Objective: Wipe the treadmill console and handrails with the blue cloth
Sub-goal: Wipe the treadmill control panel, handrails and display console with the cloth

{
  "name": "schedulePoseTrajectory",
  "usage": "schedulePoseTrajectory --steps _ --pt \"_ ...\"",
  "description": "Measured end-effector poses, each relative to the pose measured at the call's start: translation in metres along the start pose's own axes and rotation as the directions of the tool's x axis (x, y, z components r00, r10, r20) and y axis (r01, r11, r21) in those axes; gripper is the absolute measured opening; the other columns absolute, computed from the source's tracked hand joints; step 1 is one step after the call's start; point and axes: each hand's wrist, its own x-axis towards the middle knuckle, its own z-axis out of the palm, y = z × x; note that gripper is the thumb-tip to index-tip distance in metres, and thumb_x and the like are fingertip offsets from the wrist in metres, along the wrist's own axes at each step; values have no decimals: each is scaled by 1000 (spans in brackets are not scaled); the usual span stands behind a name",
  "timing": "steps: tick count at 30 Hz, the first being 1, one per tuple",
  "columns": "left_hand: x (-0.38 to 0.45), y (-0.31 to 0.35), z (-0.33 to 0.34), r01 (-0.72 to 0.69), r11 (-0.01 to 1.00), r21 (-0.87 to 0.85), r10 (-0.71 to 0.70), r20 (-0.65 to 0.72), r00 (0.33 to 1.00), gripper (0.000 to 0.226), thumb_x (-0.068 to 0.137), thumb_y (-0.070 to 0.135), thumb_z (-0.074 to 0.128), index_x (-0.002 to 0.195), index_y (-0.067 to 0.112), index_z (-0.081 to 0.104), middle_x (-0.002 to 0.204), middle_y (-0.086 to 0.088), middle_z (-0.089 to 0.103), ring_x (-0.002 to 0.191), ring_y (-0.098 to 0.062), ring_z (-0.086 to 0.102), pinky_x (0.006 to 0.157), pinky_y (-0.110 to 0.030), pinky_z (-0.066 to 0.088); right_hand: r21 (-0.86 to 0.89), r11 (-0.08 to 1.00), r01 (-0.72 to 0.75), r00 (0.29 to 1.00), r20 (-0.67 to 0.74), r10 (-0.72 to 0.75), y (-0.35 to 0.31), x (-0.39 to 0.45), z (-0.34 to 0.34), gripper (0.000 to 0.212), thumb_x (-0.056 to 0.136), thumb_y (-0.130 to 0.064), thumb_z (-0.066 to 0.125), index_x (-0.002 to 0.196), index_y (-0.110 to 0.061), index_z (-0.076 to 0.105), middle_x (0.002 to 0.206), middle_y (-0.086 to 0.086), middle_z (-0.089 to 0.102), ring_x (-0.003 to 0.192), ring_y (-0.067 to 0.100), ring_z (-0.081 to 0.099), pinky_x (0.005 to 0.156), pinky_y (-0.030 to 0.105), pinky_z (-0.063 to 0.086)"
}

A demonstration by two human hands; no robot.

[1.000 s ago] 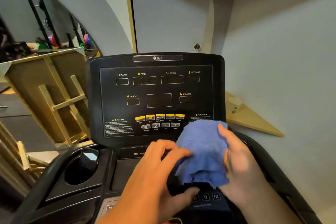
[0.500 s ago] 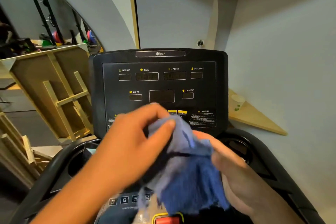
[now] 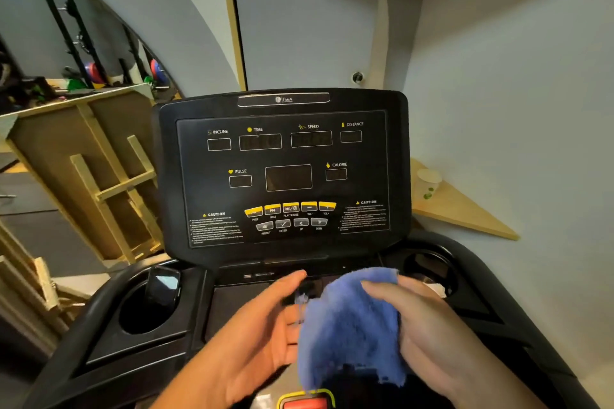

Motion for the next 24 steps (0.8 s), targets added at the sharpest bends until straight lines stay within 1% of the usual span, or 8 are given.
schedulePoseTrajectory --steps 1,4,5,8,12,16,20,24 --pt "-1 1 1 -100 992 83 106 -73 992 34 87 22 67 121 21 72 97 -15 72 79 -28 70 73 -40 59 -30 999 -22 1000 -19 21 4 11 6 45 46 -34 95 83 -12 81 93 19 76 88 23 75 84 44 53" --pt "-11 14 6 -303 884 357 377 -161 912 29 91 9 66 115 23 74 102 -7 78 92 -19 74 81 -34 56 -311 950 23 992 -109 -60 18 1 6 17 86 -22 72 99 -12 76 100 20 75 97 29 73 93 48 55" --pt "-16 19 8 -348 836 424 447 -158 881 25 89 12 70 110 25 76 103 -7 79 99 -19 74 87 -36 55 -384 919 -85 957 -288 -32 12 6 8 14 92 -20 66 103 -14 74 98 14 77 96 28 73 91 47 56" --pt "-28 27 10 -465 759 457 580 -149 801 30 72 28 82 102 27 79 103 -8 79 103 -20 73 93 -35 53 -419 894 161 966 -118 -229 -14 16 12 32 91 -5 66 121 -18 65 104 6 78 101 24 73 96 49 53" --pt "-24 19 14 -347 898 270 389 -121 913 26 81 27 77 106 20 78 99 -12 77 85 -22 71 80 -32 55 -379 883 277 939 -90 -333 -11 12 0 70 88 -1 70 140 -38 42 102 8 78 99 23 74 89 42 57" --pt "-6 -2 17 -219 971 101 236 -218 947 33 82 4 70 115 8 72 83 -11 74 67 -15 71 59 -25 59 -558 805 202 960 -50 -276 8 17 -2 61 87 8 67 127 -37 57 102 -2 78 100 15 73 89 32 56" --pt "-10 -1 12 -379 903 201 426 -327 843 38 66 4 85 100 18 79 89 -14 78 81 -21 76 72 -30 59 -611 772 173 954 -91 -286 9 18 -6 46 82 7 72 115 -24 67 102 -6 77 99 12 73 90 32 57" --pt "-27 19 20 -540 618 571 744 -201 638 32 68 17 87 94 34 79 96 -2 80 95 -18 75 85 -29 61 -666 698 264 922 -39 -386 -9 13 -10 42 83 0 74 111 -30 67 100 -4 77 94 13 74 87 41 58"
